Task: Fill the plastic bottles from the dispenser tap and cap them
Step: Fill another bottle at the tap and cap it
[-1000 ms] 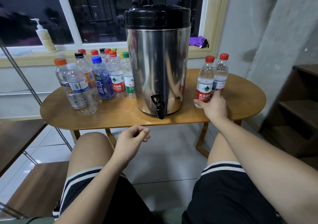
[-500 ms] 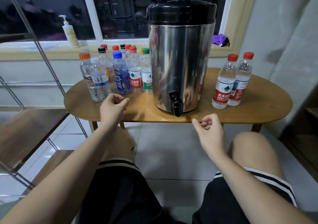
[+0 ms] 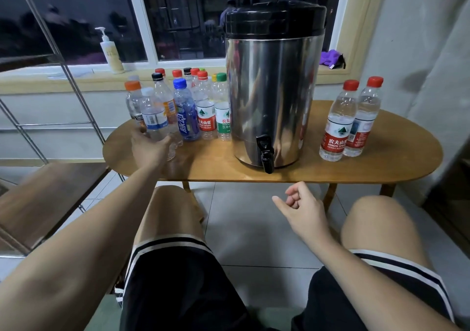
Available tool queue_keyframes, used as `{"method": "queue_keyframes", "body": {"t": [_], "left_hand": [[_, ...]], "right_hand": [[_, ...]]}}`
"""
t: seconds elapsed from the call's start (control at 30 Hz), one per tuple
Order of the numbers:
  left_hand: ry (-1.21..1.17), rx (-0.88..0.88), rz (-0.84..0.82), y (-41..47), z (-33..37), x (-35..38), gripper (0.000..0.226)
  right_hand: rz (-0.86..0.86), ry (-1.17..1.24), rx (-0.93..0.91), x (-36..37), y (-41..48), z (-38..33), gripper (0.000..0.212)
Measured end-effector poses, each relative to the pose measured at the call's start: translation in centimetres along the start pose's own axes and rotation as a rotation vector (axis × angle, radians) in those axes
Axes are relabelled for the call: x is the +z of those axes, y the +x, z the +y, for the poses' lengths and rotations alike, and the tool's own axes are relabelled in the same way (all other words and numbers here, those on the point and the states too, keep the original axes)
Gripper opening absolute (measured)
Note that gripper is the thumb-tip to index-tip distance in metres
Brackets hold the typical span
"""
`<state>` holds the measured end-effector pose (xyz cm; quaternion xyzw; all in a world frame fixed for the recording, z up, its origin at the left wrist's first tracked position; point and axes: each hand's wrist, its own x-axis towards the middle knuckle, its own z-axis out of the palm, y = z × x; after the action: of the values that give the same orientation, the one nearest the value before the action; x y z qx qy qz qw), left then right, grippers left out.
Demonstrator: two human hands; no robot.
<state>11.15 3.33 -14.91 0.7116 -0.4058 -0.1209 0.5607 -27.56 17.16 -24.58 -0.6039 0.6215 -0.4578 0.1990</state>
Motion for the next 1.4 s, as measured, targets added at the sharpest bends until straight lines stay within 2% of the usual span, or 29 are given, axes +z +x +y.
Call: {"method": "queue_keyframes", "body": {"t": [0.17, 0.33, 0.47, 0.57, 0.63, 0.73, 0.83, 0.93, 1.0, 1.1, 1.23, 1.27, 1.4], "left_hand": [[-0.028, 0.068, -0.015, -2.2, 0.4, -0.6, 0.072], [-0.154, 0.085, -0.074, -8.1, 0.3, -1.5, 0.072], [-0.263, 0.058, -0.145, -15.0, 0.7, -1.7, 0.066], [-0.268, 0.151, -0.209, -19.7, 0.3, -1.0, 0.059], [-0.217, 0.195, -0.325, -21.3, -0.5, -0.5, 0.060], [-0.095, 0.229, -0.589, -22.0, -1.5, 0.0, 0.063], [0.014, 0.226, -0.842, -22.6, -2.1, 0.6, 0.065], [0.095, 0.272, -1.028, -23.3, -2.4, 1.4, 0.067], [0.131, 0.310, -1.095, -23.8, -2.5, 1.7, 0.066], [0.130, 0.310, -1.130, -23.5, -2.6, 1.8, 0.065], [-0.072, 0.200, -1.090, -22.8, -2.0, 1.4, 0.079], [-0.120, 0.188, -1.039, -22.7, -1.8, 1.3, 0.077], [-0.285, 0.169, -0.846, -22.1, -1.2, 1.0, 0.045]], "right_hand": [[-0.009, 0.016, 0.011, -0.2, 0.1, 0.4, 0.031], [-0.053, 0.020, 0.017, -0.2, 0.0, 0.3, 0.025], [-0.170, 0.003, 0.031, 0.2, -0.3, 0.0, 0.021], [-0.328, 0.056, 0.066, 0.2, -0.7, -0.5, 0.021], [-0.454, 0.123, 0.083, 0.1, -1.0, -0.8, 0.029], [-0.595, 0.192, 0.077, 0.1, -1.6, -1.1, 0.057], [-0.604, 0.229, 0.083, 0.8, -2.2, -0.9, 0.082], [-0.556, 0.204, 0.070, 1.5, -2.7, -0.6, 0.076], [-0.530, 0.187, 0.061, 1.7, -2.9, -0.4, 0.069], [-0.526, 0.132, 0.068, 1.4, -2.7, 0.0, 0.064], [-0.519, 0.062, 0.072, 0.9, -2.2, 0.5, 0.060], [-0.530, 0.044, 0.063, 0.9, -2.3, 0.7, 0.058], [-0.595, -0.023, 0.038, 0.8, -2.6, 0.9, 0.057]]}}
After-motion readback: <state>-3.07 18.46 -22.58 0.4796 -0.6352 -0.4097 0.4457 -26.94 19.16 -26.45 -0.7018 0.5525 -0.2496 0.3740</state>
